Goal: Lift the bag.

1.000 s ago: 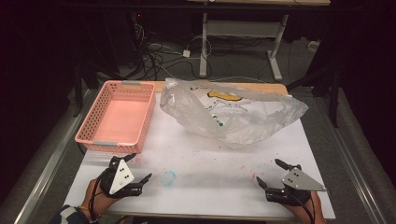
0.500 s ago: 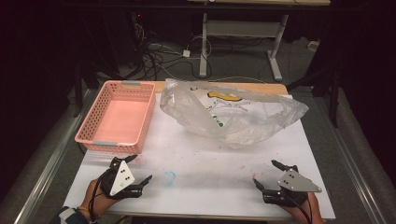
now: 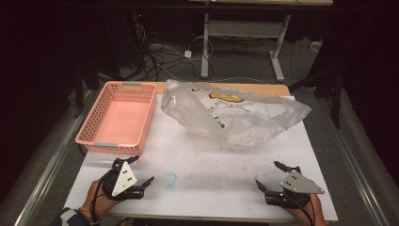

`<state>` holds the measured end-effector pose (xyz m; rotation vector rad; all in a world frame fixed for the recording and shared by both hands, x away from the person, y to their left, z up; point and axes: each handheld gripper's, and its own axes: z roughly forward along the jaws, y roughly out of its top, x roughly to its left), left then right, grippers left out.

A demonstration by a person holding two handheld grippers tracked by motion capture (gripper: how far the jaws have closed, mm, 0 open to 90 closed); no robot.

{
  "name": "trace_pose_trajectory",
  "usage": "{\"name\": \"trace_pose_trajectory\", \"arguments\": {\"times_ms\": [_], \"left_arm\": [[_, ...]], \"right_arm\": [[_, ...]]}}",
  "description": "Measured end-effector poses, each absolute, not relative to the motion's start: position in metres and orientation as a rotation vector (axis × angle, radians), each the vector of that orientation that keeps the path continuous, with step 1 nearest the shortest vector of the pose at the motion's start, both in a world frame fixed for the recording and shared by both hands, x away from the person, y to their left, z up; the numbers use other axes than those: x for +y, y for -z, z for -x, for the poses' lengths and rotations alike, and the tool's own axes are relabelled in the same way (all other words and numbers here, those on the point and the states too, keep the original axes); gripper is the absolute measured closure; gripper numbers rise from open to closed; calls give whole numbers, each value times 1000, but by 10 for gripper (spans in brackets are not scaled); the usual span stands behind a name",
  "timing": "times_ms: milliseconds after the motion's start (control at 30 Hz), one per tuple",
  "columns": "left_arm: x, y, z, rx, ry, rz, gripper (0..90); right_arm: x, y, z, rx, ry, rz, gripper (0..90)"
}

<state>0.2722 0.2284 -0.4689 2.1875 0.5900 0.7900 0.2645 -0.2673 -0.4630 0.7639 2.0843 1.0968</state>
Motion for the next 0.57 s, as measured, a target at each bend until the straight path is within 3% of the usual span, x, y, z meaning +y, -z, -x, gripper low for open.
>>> {"name": "trace_pose_trajectory", "arguments": {"times_ms": [567], "left_arm": [[226, 470, -278, 592, -784, -2191, 178]], "right_arm": [[-270, 464, -267, 2081, -1095, -777, 159]]}}
